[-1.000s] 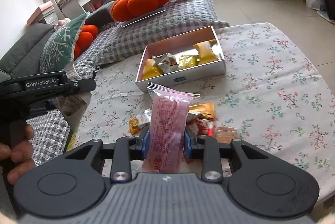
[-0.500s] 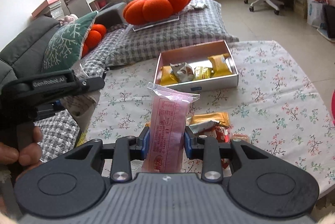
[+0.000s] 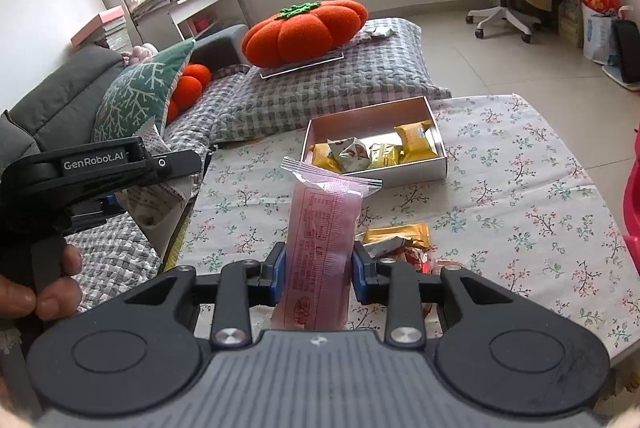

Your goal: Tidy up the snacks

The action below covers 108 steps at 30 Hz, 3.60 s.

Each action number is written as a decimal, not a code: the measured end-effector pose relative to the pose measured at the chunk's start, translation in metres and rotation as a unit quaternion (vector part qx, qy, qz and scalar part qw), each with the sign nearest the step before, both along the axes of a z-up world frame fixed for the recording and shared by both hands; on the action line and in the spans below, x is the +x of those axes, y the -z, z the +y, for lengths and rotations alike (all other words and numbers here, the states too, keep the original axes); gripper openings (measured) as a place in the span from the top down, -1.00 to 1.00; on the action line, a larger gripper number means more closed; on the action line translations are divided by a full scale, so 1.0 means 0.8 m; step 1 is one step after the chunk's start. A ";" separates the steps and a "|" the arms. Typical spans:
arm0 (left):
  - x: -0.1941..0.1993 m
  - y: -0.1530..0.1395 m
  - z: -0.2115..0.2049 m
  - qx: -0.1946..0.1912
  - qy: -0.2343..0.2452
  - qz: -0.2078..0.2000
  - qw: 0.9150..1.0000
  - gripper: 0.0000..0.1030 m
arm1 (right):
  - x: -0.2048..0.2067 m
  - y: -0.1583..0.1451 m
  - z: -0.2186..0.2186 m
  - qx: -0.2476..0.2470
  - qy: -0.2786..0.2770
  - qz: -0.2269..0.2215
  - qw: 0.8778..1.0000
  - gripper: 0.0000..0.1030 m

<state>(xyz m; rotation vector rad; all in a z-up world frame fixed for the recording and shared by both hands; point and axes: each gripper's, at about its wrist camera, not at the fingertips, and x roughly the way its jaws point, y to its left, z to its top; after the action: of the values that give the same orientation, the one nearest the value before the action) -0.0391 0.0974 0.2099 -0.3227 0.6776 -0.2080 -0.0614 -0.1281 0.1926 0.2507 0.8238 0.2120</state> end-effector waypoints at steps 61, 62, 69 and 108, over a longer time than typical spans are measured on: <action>0.431 0.209 -0.085 0.118 0.068 0.074 0.988 -0.10 | 0.393 0.206 -0.010 -0.019 -0.037 0.086 0.995 0.31; 0.430 0.204 -0.083 0.118 0.068 0.072 0.988 -0.15 | 0.390 0.201 -0.011 -0.019 -0.035 0.085 0.996 0.19; 0.404 0.156 -0.069 0.138 0.063 0.061 0.987 -0.29 | 0.370 0.152 -0.042 -0.021 -0.019 0.073 0.997 -0.02; 0.136 0.199 -0.161 0.247 0.369 0.110 0.889 -0.36 | 0.111 0.167 0.005 -0.191 -0.346 0.200 0.896 -0.31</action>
<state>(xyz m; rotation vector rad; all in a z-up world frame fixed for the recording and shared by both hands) 0.0694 -0.0316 0.0504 0.4295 1.0310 -0.7179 0.0270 -0.1241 0.0594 -0.4008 1.3271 0.6725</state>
